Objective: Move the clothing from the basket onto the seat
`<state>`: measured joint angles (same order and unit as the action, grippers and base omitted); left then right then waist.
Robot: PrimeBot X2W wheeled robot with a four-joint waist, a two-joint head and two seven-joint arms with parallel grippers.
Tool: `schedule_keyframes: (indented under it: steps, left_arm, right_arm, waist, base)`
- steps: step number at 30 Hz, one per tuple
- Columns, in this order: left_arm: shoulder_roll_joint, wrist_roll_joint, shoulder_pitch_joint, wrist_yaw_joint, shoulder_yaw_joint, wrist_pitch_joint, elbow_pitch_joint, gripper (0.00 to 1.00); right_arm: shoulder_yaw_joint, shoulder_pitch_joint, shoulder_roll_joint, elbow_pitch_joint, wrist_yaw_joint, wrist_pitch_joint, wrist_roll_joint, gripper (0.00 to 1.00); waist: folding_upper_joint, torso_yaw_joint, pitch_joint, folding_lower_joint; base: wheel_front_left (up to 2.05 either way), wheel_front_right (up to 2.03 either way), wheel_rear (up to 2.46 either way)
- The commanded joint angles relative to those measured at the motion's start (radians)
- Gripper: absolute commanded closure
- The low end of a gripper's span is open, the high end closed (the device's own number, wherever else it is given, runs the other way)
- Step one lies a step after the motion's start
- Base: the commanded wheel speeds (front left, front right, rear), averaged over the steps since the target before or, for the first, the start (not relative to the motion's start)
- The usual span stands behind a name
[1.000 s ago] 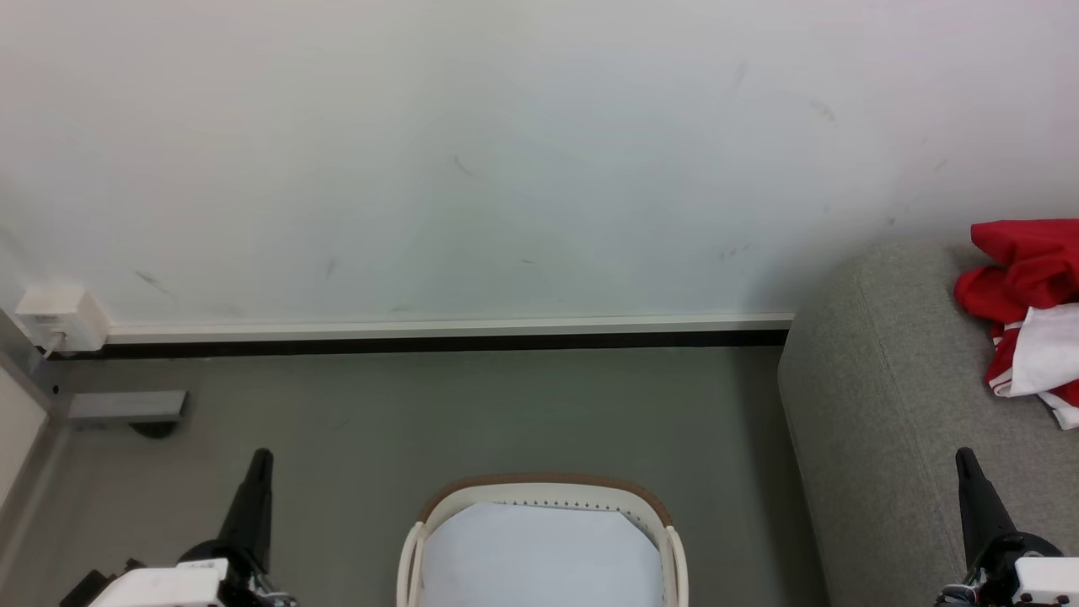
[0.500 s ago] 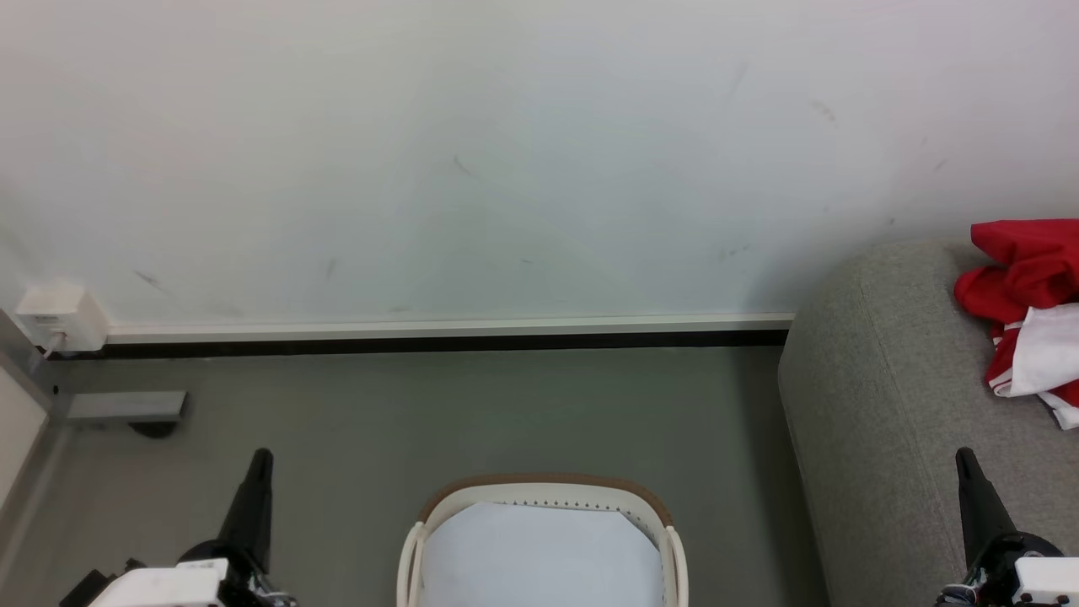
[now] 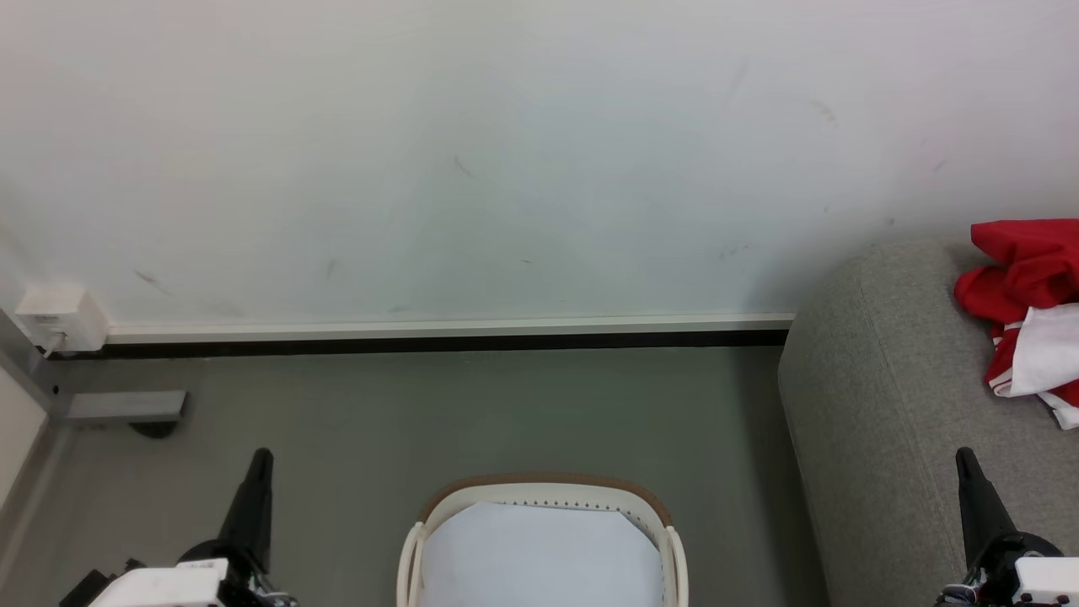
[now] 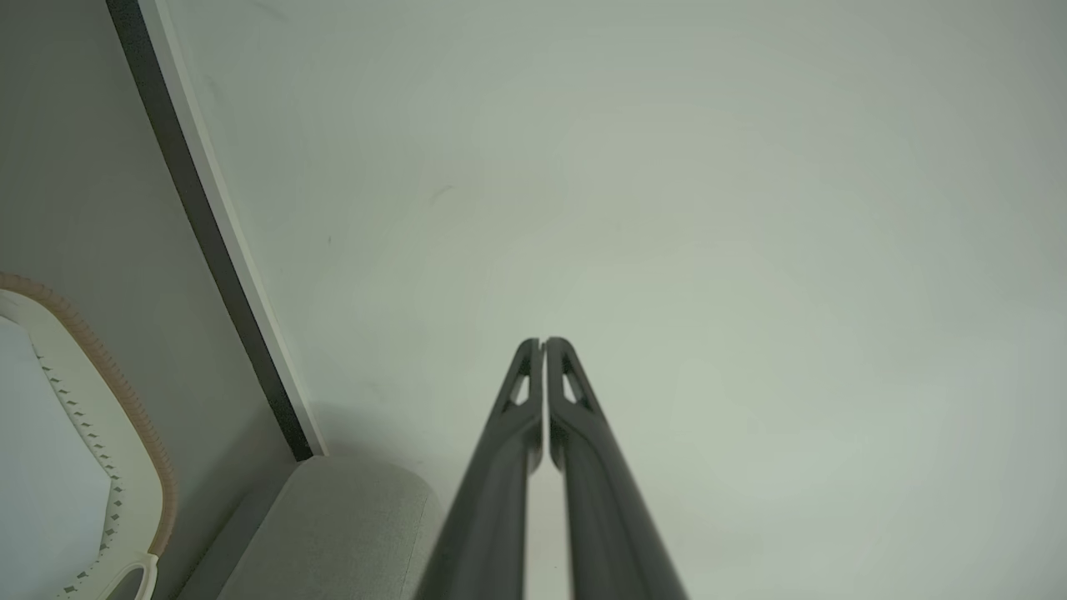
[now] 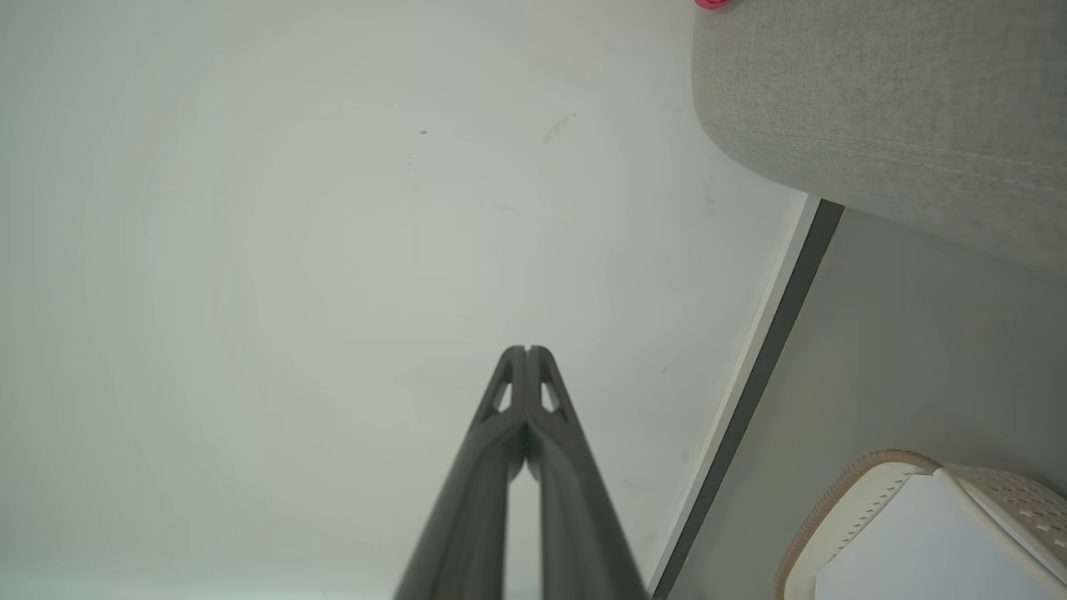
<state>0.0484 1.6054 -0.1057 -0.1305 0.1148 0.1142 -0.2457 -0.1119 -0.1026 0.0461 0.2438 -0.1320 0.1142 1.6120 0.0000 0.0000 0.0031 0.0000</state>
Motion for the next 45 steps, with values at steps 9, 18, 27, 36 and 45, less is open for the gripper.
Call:
schedule_keyframes:
  steps: [9,18,27,36,45]
  left_arm:
    - [0.002,0.014,-0.007,-0.003,0.002,0.004,0.0,1.0]
    - [0.002,0.014,-0.007,-0.003,0.002,0.003,0.0,1.0]
    - [0.002,0.014,-0.007,-0.003,0.002,0.003,0.0,1.0]
    - [0.002,0.014,-0.007,-0.003,0.002,0.003,0.0,1.0]
    - [0.002,0.014,-0.007,-0.003,0.002,0.003,0.001,1.0]
  right_arm:
    - [-0.004,-0.014,0.008,0.002,0.002,0.003,0.002,1.0]
    - [-0.004,-0.014,0.008,0.002,0.002,0.003,0.002,1.0]
    - [-0.004,-0.014,0.008,0.002,0.002,0.003,0.002,1.0]
    - [-0.004,-0.014,0.008,0.002,0.002,0.003,0.002,1.0]
    - [-0.004,-0.014,0.008,0.002,0.002,0.003,0.002,1.0]
  waist:
    - [0.0,0.0,0.0,0.0]
    - [0.0,0.0,0.0,0.0]
    - [0.0,0.0,0.0,0.0]
    - [0.0,0.0,0.0,0.0]
    - [0.0,0.0,0.0,0.0]
  base:
    - [0.0,0.0,0.0]
    - [0.0,0.0,0.0]
    - [0.0,0.0,0.0]
    - [0.0,0.0,0.0]
    - [0.0,0.0,0.0]
